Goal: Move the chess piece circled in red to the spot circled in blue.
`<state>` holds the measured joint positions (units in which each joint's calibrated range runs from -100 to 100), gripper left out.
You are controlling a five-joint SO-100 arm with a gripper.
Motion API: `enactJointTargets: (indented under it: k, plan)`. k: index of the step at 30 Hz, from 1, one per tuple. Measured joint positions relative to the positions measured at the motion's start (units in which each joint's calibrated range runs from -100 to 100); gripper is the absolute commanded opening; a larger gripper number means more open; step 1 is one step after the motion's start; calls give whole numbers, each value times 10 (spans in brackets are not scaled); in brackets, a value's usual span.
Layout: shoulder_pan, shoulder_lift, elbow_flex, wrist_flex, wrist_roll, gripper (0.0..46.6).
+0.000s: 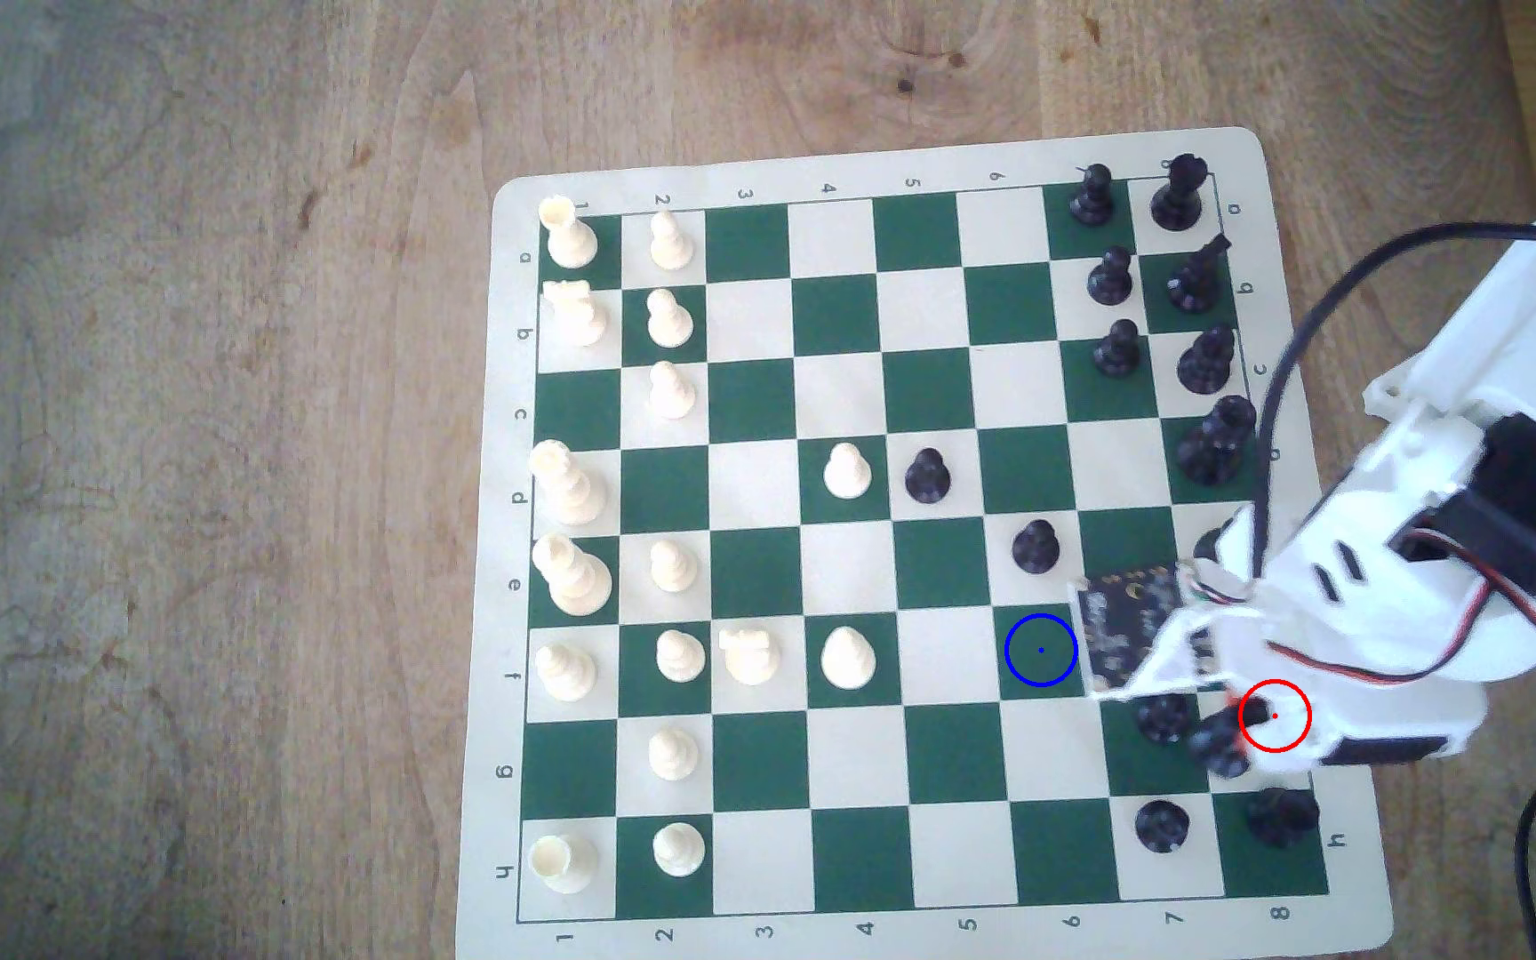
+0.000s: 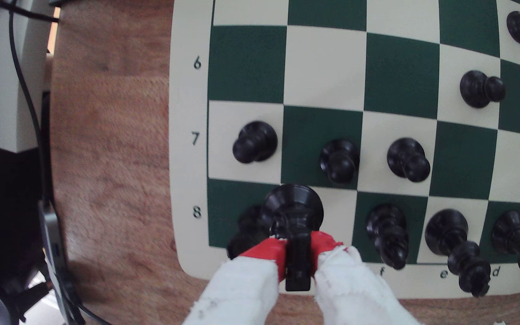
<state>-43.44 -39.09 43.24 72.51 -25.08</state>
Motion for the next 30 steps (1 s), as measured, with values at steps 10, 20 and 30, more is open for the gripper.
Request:
enactJointTargets:
  k: [10,20,30]
  plan:
    - [118,111,-30,-70,45,3]
    - [170,166,-30,-108,74,3]
    - [173,196,-2,-139,75,3]
